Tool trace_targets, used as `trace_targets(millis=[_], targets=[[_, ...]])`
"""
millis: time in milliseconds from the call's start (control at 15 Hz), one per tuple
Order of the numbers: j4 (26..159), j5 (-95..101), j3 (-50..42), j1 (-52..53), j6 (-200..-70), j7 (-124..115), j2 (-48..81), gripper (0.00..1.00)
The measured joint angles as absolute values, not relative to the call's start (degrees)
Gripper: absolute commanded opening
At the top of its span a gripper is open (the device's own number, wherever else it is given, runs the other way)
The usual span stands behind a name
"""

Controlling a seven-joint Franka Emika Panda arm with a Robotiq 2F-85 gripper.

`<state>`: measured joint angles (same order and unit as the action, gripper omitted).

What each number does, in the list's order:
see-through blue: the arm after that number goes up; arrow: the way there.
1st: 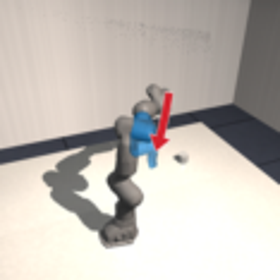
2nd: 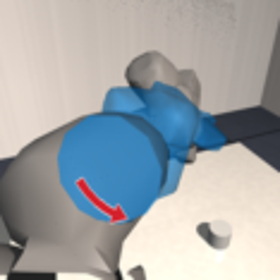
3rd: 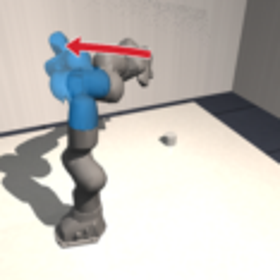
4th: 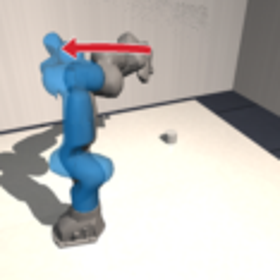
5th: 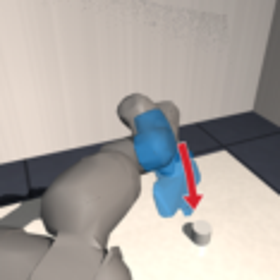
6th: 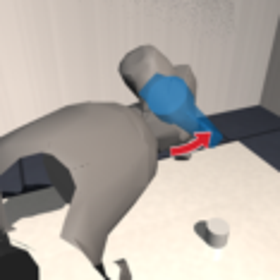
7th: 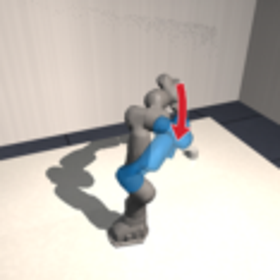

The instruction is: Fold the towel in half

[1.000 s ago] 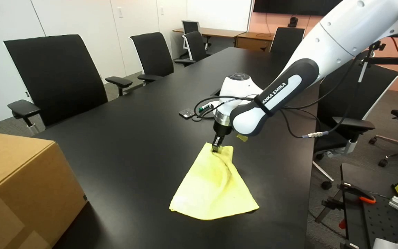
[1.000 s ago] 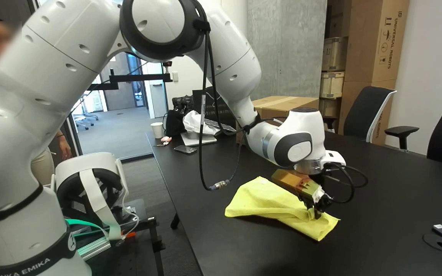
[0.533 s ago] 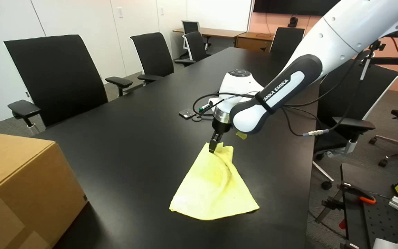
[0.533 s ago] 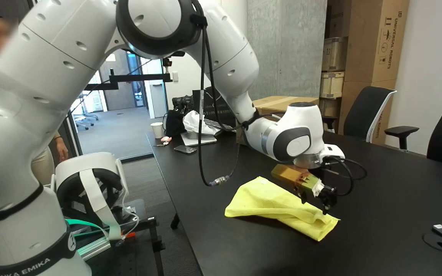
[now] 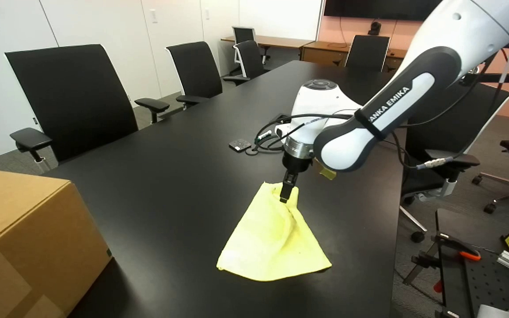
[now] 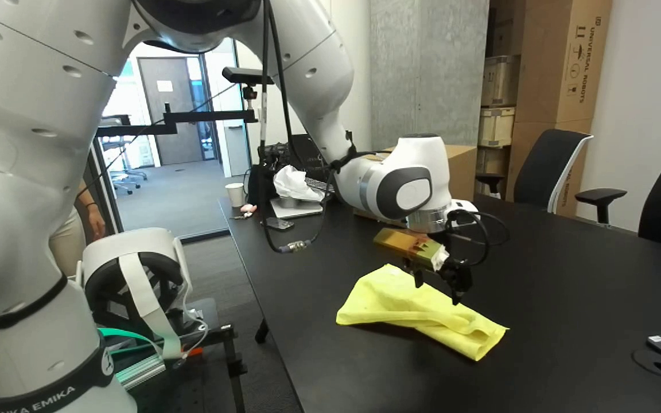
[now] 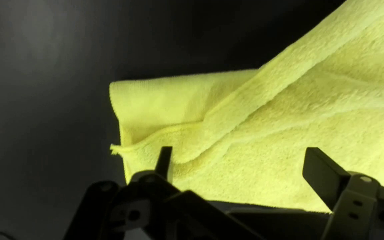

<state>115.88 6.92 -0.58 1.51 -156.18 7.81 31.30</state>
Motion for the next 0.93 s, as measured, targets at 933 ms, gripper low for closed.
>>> trace_targets(millis=[933], targets=[[133.28, 7.17, 2.08, 9.9, -157.98, -2.0, 26.19, 1.0]])
